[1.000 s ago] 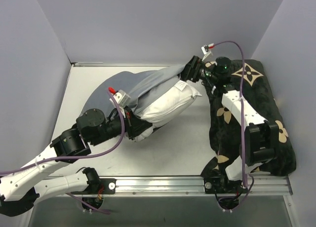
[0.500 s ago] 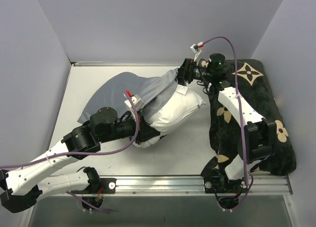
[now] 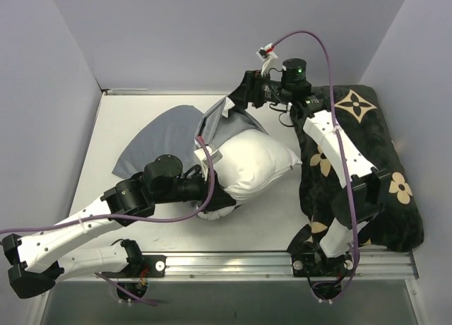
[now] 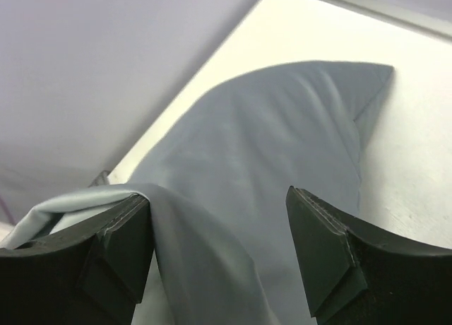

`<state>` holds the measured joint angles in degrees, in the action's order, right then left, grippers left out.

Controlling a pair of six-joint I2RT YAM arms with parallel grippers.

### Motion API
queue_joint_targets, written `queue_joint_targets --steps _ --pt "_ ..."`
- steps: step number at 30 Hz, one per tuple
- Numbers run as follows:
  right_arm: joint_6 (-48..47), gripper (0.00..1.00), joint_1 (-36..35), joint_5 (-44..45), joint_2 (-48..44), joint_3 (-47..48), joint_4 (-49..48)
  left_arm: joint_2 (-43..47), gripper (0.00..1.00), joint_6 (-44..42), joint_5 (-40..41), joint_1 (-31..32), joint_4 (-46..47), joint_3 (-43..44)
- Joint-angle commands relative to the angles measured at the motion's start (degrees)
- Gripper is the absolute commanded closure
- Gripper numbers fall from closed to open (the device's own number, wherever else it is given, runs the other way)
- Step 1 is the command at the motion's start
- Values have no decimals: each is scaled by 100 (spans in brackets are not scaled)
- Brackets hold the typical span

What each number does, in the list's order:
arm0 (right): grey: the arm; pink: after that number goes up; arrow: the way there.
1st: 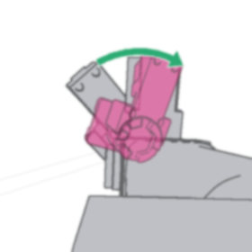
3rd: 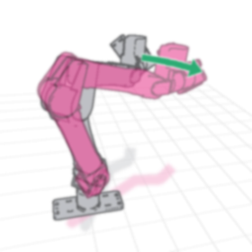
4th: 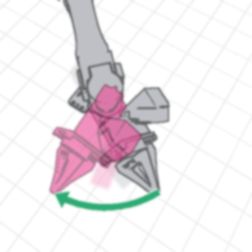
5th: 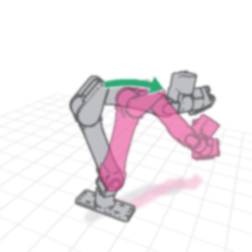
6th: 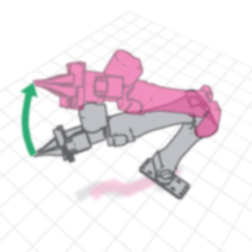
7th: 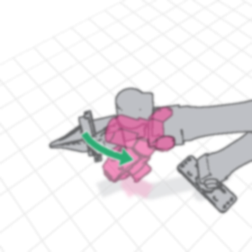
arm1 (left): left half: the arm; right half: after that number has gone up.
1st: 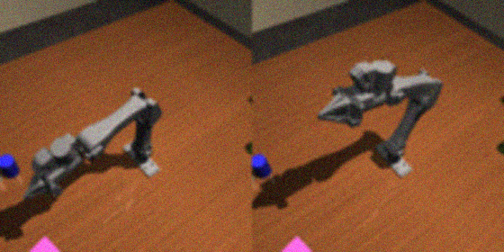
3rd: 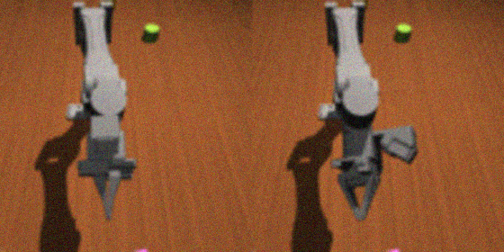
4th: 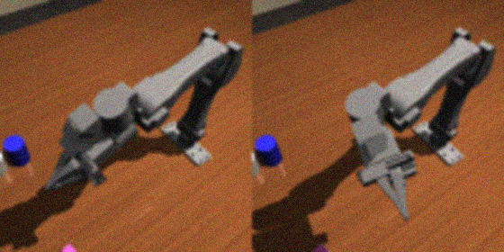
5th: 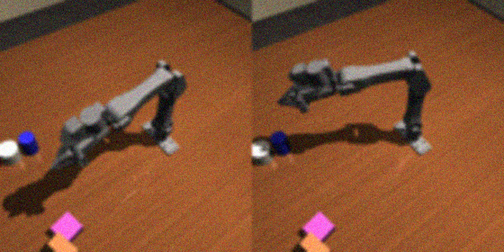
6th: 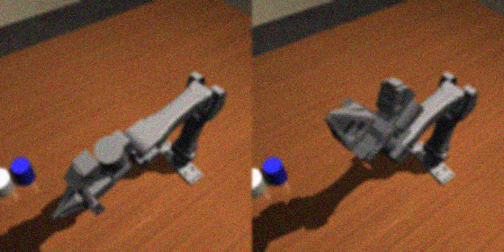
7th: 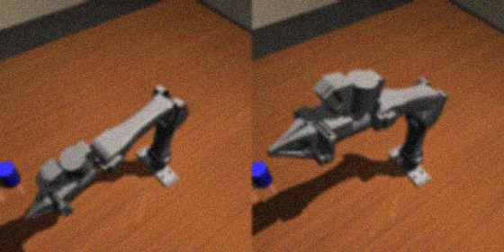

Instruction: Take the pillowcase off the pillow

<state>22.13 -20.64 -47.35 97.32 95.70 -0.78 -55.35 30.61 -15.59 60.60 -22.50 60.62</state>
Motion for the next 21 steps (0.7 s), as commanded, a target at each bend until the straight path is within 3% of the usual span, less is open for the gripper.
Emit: queue_joint_targets --steps 1,7,8,13,18,21 --pt "-315 29 16 1191 506 230 736 51 100 -37 -691 259 589 178" --pt "-367 39 104 1518 1306 -33 719 454 100 -125 -226 356 861 187" --pt "-333 40 104 1536 1473 -95 693 551 100 -126 149 374 957 170" --pt "19 30 192 1528 1431 -420 281 982 100 -221 1776 391 1608 195" --pt "1080 21 657 800 807 -386 -317 851 100 -433 3594 391 1775 538" --pt "1486 18 904 702 447 -193 -370 570 100 -679 3923 400 2039 863"
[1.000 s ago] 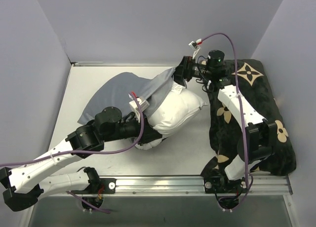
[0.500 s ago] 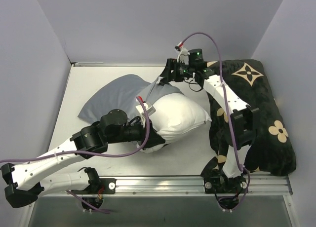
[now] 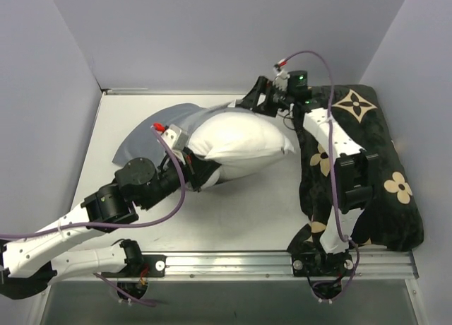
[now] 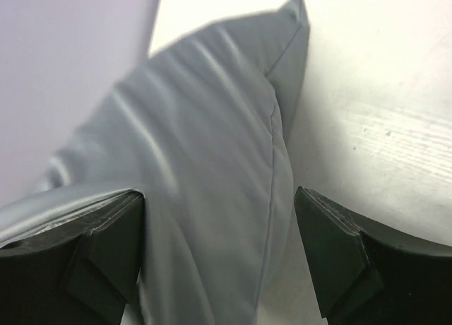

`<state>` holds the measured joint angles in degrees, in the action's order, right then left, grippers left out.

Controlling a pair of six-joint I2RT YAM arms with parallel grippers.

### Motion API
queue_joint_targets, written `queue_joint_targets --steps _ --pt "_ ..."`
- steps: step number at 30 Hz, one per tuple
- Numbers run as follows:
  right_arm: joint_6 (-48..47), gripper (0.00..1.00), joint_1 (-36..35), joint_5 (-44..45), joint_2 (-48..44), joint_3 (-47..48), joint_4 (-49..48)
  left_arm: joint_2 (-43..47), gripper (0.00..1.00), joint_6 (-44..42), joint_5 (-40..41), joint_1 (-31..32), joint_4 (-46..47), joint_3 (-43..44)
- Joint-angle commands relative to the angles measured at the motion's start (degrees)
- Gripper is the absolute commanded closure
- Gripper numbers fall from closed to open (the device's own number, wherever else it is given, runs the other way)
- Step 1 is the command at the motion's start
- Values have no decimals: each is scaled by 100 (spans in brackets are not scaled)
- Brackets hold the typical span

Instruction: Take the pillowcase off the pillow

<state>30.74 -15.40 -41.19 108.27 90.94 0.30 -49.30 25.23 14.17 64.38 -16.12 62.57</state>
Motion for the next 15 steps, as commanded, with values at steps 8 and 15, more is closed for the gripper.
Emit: queue_joint_targets --steps 8,15 --pt "2057 14 1038 665 -1361 389 -803 -905 100 -660 1922 13 1735 1873" --pt "2068 15 1030 1068 -1791 865 -83 -1459 100 -1186 2423 -4 2069 2602"
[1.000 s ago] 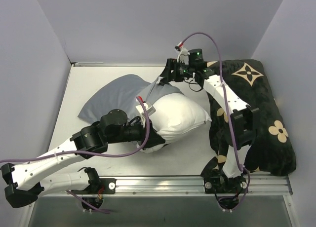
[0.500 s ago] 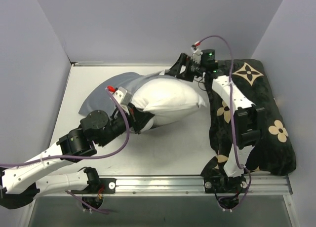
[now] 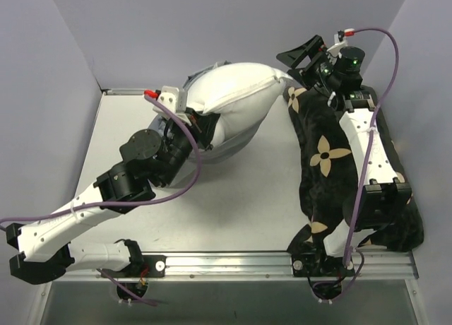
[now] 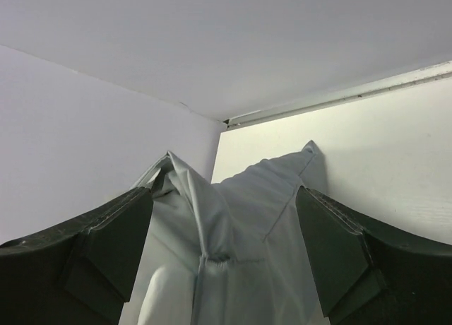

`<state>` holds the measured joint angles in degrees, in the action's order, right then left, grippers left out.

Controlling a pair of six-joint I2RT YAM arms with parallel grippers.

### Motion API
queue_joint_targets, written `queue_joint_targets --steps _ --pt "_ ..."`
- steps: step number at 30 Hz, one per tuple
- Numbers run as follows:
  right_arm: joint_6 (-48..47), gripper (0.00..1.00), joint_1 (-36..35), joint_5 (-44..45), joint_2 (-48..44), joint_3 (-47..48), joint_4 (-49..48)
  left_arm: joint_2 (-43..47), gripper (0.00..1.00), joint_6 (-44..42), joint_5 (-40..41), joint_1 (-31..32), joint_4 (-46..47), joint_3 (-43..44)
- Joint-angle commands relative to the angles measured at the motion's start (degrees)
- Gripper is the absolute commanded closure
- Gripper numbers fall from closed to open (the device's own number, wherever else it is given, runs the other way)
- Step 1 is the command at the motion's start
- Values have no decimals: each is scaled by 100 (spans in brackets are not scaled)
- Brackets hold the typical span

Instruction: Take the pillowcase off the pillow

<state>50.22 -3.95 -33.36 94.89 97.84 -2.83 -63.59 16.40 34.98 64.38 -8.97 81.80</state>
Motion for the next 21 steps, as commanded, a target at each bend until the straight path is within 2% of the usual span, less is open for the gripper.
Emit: queue_joint_targets --steps 1,7,12,16,21 --pt "120 15 -141 356 -672 -26 256 -91 100 -348 404 -4 1363 775" --pt "102 15 -247 1252 -1656 -977 257 -531 100 -603 615 -66 1205 1479" --pt "50 15 -510 1183 -1983 -1065 257 -777 100 -621 659 -136 1179 1707" --pt "-608 16 -1772 1638 -2097 -1004 696 -953 100 -612 545 -250 1117 1918" --pt "-794 16 -2505 2079 -2185 -1224 731 -1129 100 -612 510 -312 1047 2191"
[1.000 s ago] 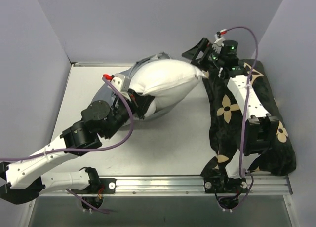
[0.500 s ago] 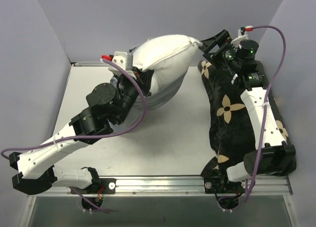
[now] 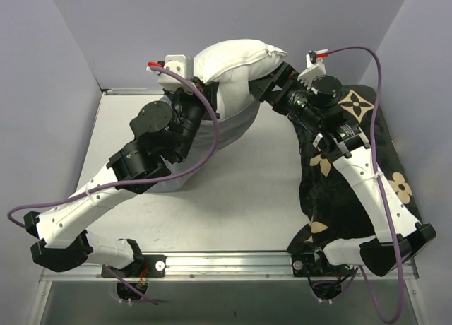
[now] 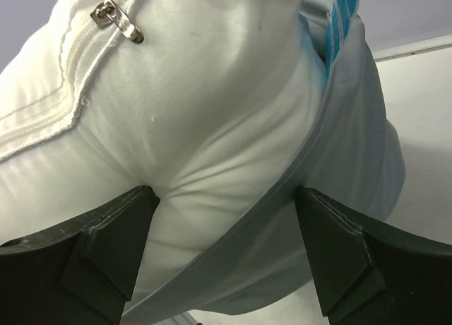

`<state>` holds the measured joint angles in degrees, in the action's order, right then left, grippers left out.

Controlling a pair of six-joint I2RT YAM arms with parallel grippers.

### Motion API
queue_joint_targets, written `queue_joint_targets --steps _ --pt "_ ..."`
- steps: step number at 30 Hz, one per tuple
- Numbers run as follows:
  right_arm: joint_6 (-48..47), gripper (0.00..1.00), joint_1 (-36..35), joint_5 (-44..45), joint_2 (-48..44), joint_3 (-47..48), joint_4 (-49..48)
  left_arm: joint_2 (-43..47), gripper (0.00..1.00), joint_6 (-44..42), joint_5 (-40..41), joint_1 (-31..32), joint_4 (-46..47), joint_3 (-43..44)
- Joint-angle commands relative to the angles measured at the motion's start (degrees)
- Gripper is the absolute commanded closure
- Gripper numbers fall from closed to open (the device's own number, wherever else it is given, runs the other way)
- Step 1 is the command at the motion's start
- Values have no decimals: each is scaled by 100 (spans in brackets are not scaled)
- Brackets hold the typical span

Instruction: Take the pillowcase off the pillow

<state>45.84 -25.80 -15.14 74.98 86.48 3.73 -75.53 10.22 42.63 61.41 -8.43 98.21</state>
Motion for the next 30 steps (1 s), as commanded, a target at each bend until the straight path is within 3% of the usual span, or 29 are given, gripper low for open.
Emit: queue_joint_targets --steps 1,9,19,23,30 --pt "-374 16 -407 283 -168 -70 110 47 100 7 -255 -6 983 576" --pt "-664 18 -1575 880 -457 -666 190 -208 100 -2 -159 -50 983 831" --pt "-945 18 -1682 2067 -1213 -1142 383 -270 100 68 43 -50 1203 743" --pt "-1104 15 -1691 1559 -1144 -879 444 -357 100 68 0 -50 1220 813" --pt "-1130 15 -1805 1619 -530 -300 436 -472 100 103 -44 -50 1291 910"
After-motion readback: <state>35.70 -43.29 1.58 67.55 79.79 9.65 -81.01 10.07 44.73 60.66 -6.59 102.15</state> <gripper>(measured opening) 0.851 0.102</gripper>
